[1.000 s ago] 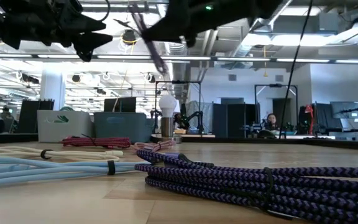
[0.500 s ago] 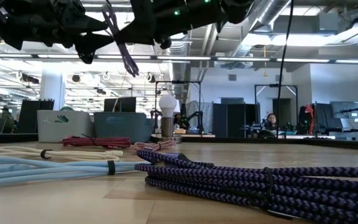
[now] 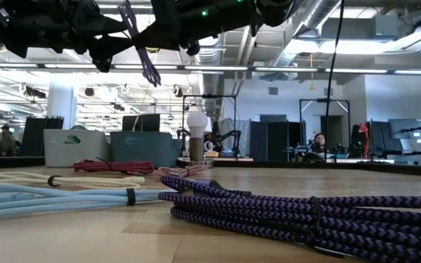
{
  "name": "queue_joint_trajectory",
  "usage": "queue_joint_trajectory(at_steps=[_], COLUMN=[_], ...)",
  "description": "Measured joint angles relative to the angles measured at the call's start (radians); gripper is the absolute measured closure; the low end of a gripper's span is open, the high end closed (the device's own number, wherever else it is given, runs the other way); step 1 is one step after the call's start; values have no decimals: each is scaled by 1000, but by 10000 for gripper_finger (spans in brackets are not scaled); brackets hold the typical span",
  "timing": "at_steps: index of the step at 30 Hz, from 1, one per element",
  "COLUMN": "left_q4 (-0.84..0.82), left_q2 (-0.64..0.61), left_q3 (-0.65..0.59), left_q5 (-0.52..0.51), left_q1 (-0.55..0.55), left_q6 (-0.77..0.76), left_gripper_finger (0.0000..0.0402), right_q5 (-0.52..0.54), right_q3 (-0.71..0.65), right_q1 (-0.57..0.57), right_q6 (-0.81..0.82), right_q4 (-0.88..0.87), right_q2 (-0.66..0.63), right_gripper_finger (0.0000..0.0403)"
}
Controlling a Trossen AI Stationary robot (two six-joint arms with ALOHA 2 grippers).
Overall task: Pick & Place USB Port
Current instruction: Put the purple charger cable into the gray bin
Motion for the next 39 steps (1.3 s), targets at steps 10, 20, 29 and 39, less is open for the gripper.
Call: queue_joint_trajectory(at_steps=[10, 20, 29, 39], left_q4=[7, 14, 13, 12], left_q2=[0, 2, 2, 2], left_q3=[0, 0, 0, 0], left_q5=[0, 2, 1, -2], left_q1=[0, 0, 0, 0], left_q6=[0, 0, 35, 38], left_gripper_finger=[219, 307, 391, 393], right_q5=[-49, -51, -50, -52], right_q3=[0, 0, 0, 0], right_q1=[2, 1, 1, 2], right_q6=[29, 34, 34, 50], right_q4=[-1, 0, -1, -11], right_q2=[0, 0, 0, 0], right_gripper_finger=[398, 397, 373, 334])
